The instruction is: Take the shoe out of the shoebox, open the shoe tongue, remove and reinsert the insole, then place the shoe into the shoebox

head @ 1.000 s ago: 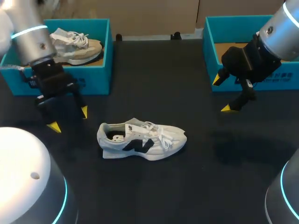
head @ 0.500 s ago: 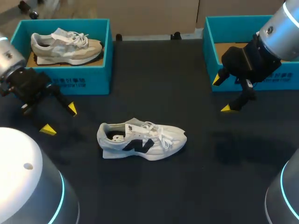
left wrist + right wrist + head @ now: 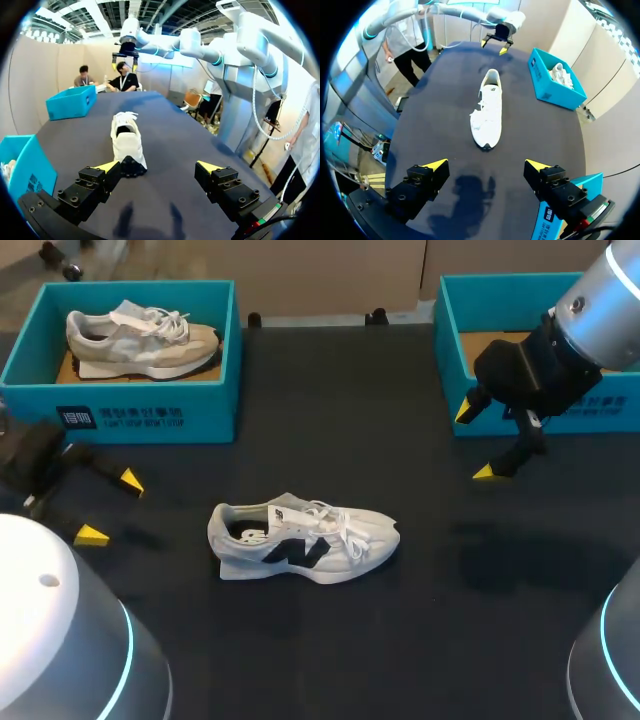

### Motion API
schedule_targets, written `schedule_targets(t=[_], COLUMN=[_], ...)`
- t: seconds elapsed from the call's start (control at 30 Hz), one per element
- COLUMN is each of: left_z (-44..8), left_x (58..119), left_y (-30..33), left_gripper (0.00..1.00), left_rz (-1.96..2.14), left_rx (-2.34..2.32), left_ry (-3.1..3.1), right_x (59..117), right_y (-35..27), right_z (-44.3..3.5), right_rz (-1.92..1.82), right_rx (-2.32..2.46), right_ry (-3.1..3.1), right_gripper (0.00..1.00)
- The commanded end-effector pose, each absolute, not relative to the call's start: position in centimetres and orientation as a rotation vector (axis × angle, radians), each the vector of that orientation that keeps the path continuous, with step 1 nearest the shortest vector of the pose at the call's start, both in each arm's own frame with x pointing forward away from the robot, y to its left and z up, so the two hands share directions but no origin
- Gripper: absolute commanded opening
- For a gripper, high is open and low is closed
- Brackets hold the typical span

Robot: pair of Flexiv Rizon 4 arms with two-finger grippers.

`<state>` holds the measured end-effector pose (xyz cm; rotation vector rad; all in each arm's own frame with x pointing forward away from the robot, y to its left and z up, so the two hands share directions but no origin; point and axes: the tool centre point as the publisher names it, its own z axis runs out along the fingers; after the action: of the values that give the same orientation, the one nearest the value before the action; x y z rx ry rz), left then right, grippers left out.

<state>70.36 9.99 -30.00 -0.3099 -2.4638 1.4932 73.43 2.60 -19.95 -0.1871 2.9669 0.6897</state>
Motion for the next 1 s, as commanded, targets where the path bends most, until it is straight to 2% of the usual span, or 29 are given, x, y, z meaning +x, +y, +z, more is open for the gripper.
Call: schedule_targets(t=[0.03, 0.6, 1.0], left_z=[-30.3, -30.3, -31.2], left_x=[70.1, 70.1, 72.8], left_y=[10.1, 10.1, 10.4], left_gripper=[1.0, 1.0, 1.0], left_rz=[1.526, 1.526, 1.793], left_rx=[-0.285, -0.285, -0.014], left_ry=[-2.484, -2.484, -2.501], right_x=[73.5, 73.5, 73.5], right_y=[2.7, 2.7, 2.7], right_z=[-20.1, -20.1, -20.1], right_rz=[0.687, 0.687, 0.687], right_rx=[-0.186, -0.186, -0.186], right_ry=[2.968, 2.968, 2.968], right_gripper=[1.0, 1.0, 1.0])
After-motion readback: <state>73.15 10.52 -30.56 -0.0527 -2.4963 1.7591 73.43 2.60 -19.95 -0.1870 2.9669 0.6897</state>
